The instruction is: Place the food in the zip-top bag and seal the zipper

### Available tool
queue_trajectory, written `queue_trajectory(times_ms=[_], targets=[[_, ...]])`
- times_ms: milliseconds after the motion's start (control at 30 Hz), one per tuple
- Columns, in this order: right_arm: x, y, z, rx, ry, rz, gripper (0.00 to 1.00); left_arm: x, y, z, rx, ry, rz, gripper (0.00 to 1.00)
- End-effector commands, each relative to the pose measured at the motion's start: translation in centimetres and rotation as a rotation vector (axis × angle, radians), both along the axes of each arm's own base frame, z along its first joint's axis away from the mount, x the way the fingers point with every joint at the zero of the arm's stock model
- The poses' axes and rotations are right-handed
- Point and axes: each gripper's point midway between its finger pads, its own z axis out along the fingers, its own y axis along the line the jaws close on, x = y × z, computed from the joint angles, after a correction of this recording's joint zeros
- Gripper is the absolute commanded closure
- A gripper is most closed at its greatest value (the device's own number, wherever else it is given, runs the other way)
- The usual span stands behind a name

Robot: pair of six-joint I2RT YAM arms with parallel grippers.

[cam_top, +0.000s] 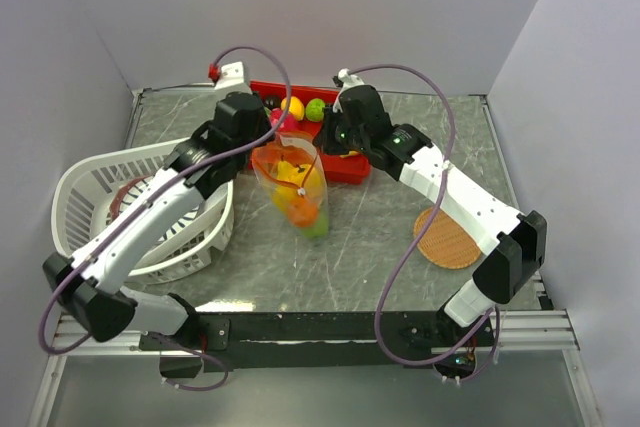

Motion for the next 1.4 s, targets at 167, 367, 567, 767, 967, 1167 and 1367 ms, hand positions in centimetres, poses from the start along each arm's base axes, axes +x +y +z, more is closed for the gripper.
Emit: queue_trajectory(times_ms=[167,367,567,767,967,1167,1367], targets=[[0.8,0.3,3.8,0.052,-0.092,-0.003,1.00,-0.9,0.8,-3.6,0.158,0.146,-0.015,0.61],[1.1,0.4,3.7,0.047,-0.090,-0.007,1.00,-1.5,0.4,-5.9,0.194,0.220,-0.041,0.63],[1.6,0.2,3.7,0.022,-0.097,-0.022,1.00,-2.1,0.7,-7.3,0.217,0.264,-0.032,0.67],[2.3,-0.4,3.5,0.010,-0.092,-0.043,1.00,-3.2,0.9,-8.1,0.224,0.297,-0.048,0.69],[2.8,-0.8,3.2,0.011,-0.085,-0.053,1.00,-4.4,0.7,-8.6,0.196,0.326,-0.076,0.74],[3.2,-1.2,2.7,0.000,-0.080,-0.067,1.00,-6.0,-0.3,-8.0,0.116,0.332,-0.140,0.79],[3.5,-1.7,2.0,-0.010,-0.068,-0.078,1.00,-7.5,-0.7,-7.7,0.049,0.329,-0.194,0.83]])
